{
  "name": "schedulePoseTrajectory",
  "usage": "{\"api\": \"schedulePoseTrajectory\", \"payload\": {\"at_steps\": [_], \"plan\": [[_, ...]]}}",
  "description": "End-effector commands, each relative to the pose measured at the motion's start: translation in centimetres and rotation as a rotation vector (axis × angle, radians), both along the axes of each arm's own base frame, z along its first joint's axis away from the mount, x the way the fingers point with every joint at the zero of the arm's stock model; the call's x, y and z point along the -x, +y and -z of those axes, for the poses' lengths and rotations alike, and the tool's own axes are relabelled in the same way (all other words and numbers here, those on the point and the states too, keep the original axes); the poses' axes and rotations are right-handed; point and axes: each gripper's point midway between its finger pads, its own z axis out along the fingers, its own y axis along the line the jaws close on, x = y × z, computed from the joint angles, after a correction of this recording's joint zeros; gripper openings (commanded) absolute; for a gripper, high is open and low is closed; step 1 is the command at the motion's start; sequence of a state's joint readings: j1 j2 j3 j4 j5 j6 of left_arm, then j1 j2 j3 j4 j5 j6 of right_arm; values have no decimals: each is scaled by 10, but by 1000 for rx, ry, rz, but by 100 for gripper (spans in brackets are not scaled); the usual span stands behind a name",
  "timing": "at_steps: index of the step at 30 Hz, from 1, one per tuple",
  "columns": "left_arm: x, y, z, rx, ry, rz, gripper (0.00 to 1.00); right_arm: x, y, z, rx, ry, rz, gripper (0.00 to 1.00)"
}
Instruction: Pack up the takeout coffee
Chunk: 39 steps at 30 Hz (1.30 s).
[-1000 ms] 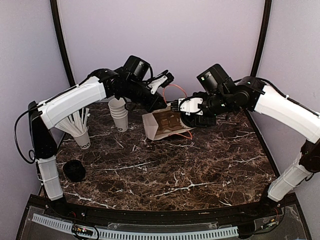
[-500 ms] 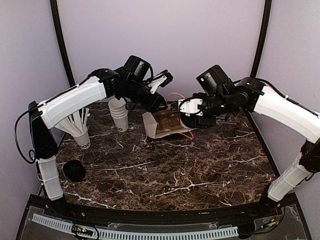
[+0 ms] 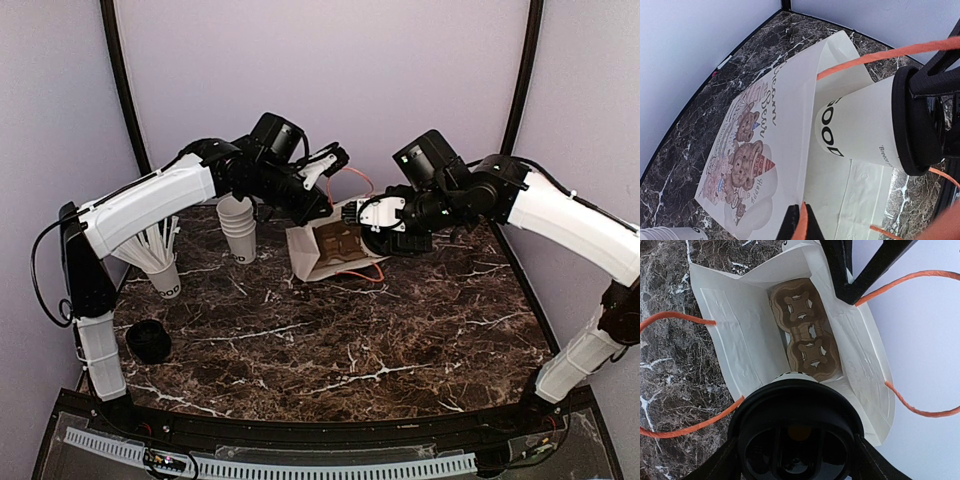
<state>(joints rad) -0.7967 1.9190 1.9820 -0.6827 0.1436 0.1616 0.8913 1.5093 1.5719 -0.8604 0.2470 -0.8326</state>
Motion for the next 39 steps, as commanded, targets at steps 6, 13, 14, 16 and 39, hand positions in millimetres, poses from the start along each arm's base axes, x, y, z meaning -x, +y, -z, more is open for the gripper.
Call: {"api": "schedulePoseTrajectory", "payload": {"at_steps": [6, 13, 14, 16, 39], "plan": [[27, -19, -34, 147, 102, 84, 0, 13, 10, -25, -49, -38, -50, 60], [37, -18, -41, 177, 151, 82, 0, 35, 7, -27, -58, 22, -127, 60], [40, -18, -42, 182, 153, 85, 0, 38, 7, -24, -59, 35, -131, 60], [46, -21, -44, 187, 156, 88, 0, 42, 4, -15, -49, 54, -136, 60], [98, -40, -51, 208, 307, 76, 20, 68, -31, 48, 82, 150, -129, 59]]}}
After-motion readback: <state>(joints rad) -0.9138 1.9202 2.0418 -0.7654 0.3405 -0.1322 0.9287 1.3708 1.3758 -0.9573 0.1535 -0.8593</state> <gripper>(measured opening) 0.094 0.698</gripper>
